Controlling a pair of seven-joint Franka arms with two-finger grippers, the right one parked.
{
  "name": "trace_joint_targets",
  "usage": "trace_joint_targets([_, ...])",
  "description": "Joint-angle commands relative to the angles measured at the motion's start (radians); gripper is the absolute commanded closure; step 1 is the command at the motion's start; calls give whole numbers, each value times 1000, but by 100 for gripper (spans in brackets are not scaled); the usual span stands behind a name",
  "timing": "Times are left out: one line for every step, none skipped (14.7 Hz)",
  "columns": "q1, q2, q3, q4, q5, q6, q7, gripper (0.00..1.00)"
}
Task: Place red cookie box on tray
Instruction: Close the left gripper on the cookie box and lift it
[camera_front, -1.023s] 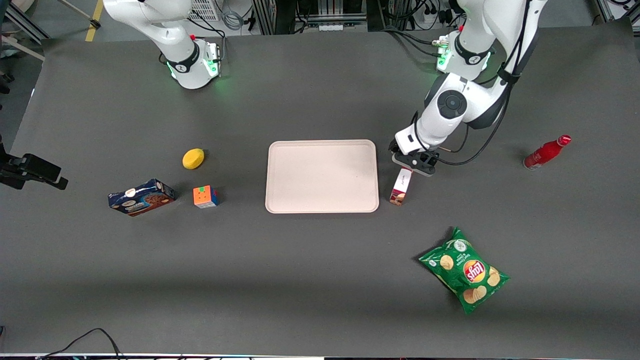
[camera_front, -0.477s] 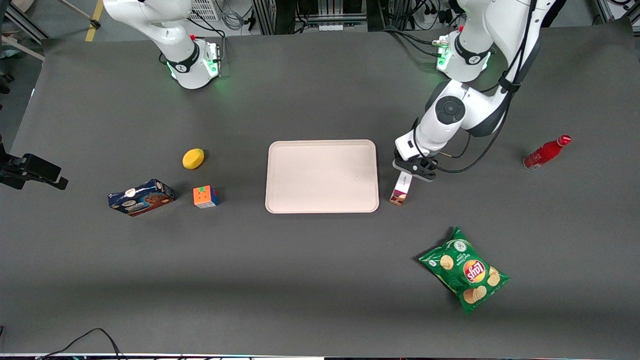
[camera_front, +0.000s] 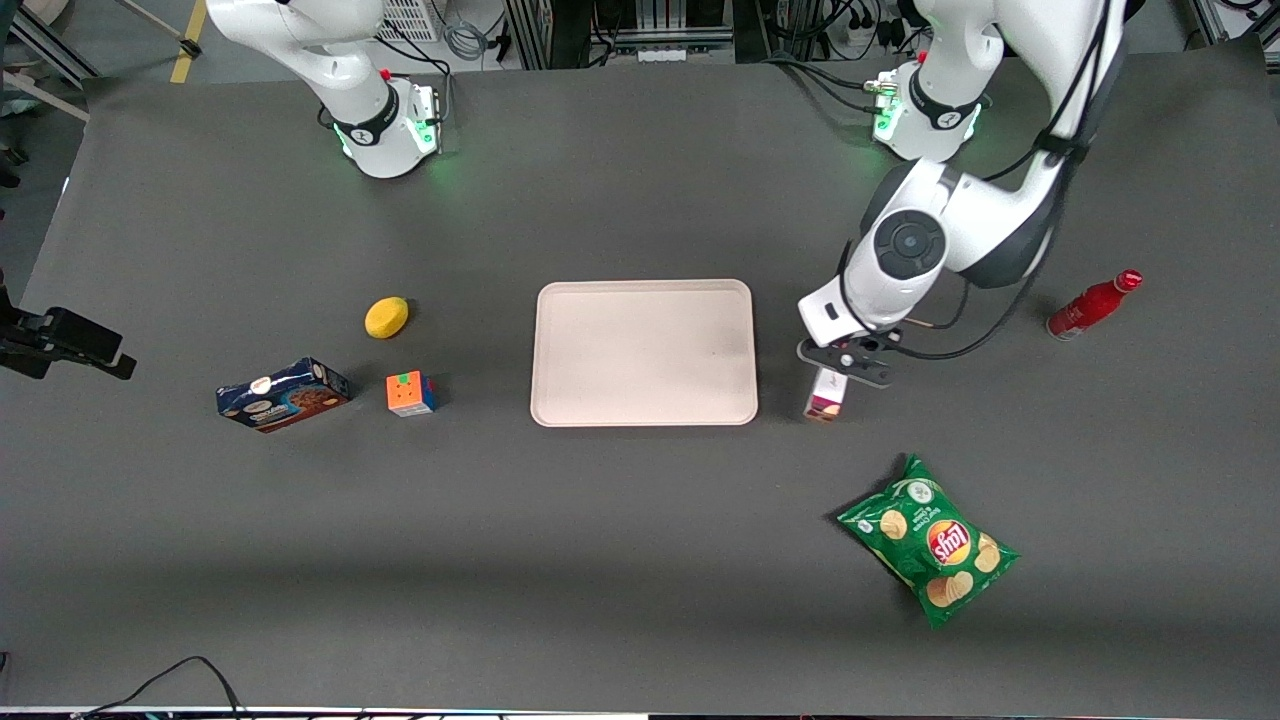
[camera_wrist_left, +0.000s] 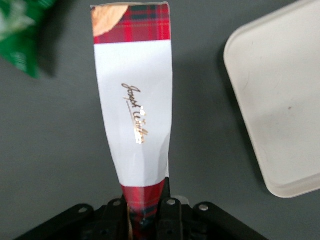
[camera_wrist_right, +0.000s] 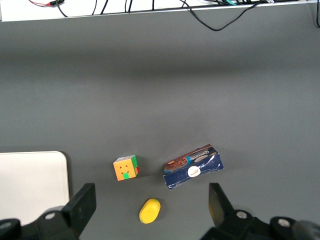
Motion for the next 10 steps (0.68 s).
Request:
trace_joint_targets([-6,-90,-5,218,1,-295,-27,79])
trace_joint_targets([-5,-91,-8,282,0,-356,-29,80])
trace_joint_targets([-6,-94,-11,339,-11,-407,-29,80])
trace_joint_targets([-6,-99,-9,385,-48,-442,-29,81])
trace_joint_targets([-5,-103,-6,415,-89,-464,-29,81])
trace_joint_targets([-5,-107,-6,423,-118,-470,-36,81])
trace_joint_targets([-6,-119,-9,421,-143,-469,-82,83])
trace_joint_targets([-11,-119,-15,420,-181,-466,-196,84])
trace_joint_targets([-11,-116,-43,418,-209,-461,-313,84])
trace_joint_targets([-11,-114,-79,415,-214,-452,-402,84])
